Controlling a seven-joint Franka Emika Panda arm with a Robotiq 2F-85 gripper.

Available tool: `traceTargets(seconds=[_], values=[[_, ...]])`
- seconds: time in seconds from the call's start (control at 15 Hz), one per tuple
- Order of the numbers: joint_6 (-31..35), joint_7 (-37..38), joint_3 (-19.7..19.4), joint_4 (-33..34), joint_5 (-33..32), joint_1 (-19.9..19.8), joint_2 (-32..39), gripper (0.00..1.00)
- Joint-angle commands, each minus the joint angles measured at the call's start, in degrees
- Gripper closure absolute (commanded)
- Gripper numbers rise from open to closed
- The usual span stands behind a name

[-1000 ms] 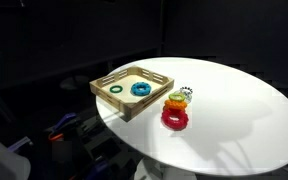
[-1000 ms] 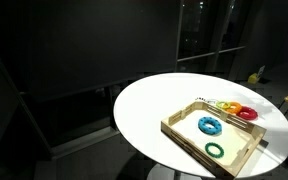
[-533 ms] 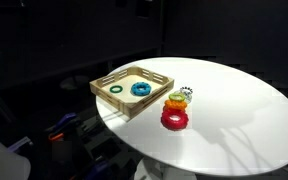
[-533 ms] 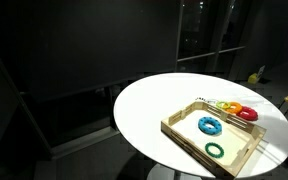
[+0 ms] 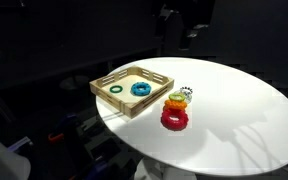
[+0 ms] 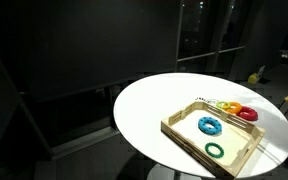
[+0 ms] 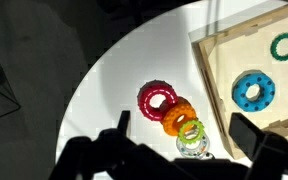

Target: Remove the red plush donut toy from the table and put it on the wooden tray.

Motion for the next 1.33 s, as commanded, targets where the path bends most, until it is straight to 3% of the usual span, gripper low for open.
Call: traceTargets(seconds=[0.0, 0.4, 0.47, 0.93, 1.27], values=[[6.1, 1.1, 0.3, 1.4, -2.1, -1.4, 5.4, 0.0], [13.0, 5.5, 0.5, 2.1, -6.7, -2.4, 11.8, 0.0], [12.9, 3.1, 0.3, 0.3, -4.7, -2.0, 10.4, 0.0], [13.1, 4.1, 0.3, 1.1, -5.5, -2.0, 11.5, 0.0], [16.4, 5.6, 0.5, 1.7, -4.2, -1.8, 16.1, 0.0]])
